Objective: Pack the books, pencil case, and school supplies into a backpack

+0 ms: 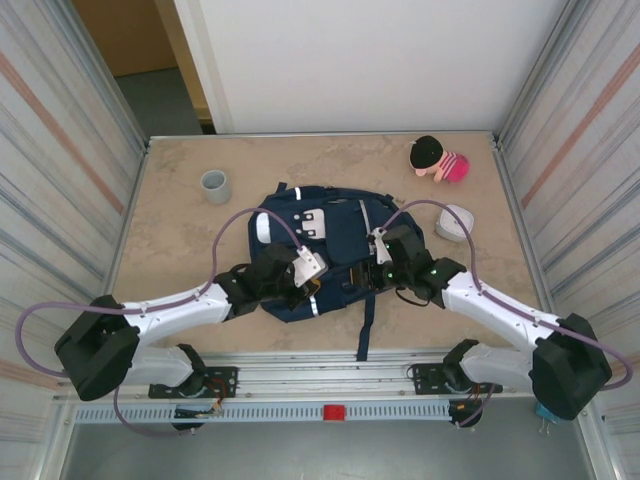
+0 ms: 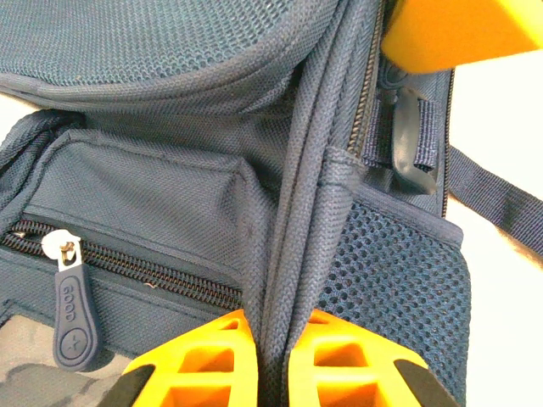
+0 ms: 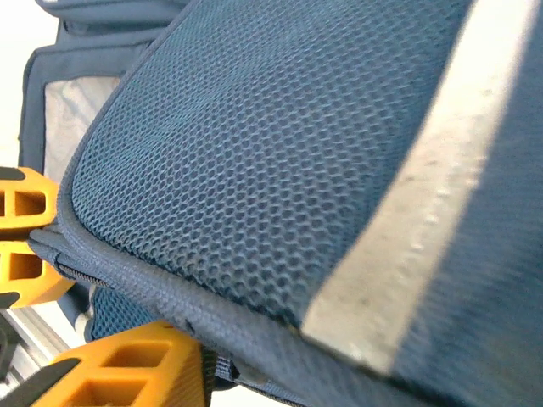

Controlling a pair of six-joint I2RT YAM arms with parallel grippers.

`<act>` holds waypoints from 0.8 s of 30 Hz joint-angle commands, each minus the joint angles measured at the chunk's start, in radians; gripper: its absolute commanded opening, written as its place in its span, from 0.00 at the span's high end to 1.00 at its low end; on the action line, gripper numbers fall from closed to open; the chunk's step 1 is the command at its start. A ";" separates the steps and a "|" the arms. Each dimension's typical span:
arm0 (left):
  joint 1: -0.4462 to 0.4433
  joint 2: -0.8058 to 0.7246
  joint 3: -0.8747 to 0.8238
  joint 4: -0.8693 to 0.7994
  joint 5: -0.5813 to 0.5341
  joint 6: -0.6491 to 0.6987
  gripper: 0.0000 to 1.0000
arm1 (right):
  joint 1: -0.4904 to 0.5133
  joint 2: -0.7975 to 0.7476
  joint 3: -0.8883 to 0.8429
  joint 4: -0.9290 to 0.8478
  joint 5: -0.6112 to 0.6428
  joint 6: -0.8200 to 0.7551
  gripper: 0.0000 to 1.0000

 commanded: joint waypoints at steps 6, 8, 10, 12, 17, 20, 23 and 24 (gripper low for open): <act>-0.014 -0.030 -0.007 0.027 0.107 -0.020 0.98 | -0.001 0.049 0.073 0.084 -0.025 -0.048 0.66; -0.015 -0.035 -0.010 0.025 0.091 -0.023 0.98 | 0.000 0.047 0.090 0.010 0.074 -0.042 0.81; -0.014 -0.041 -0.013 0.012 0.061 -0.025 0.98 | -0.006 0.030 0.092 -0.047 0.142 -0.049 0.91; -0.010 -0.046 -0.012 -0.013 0.027 -0.027 0.98 | -0.029 -0.002 0.080 -0.083 0.150 -0.063 0.96; -0.002 -0.047 -0.002 -0.125 -0.115 -0.044 0.99 | -0.157 -0.097 0.053 -0.209 0.129 -0.113 1.00; -0.002 -0.053 -0.003 -0.156 -0.159 -0.053 0.98 | -0.247 -0.131 0.039 -0.240 0.060 -0.145 1.00; -0.001 -0.062 -0.006 -0.166 -0.176 -0.062 0.97 | -0.283 -0.125 0.042 -0.245 -0.013 -0.168 1.00; 0.000 -0.064 -0.006 -0.168 -0.182 -0.067 0.97 | -0.282 -0.118 0.043 -0.243 -0.033 -0.174 1.00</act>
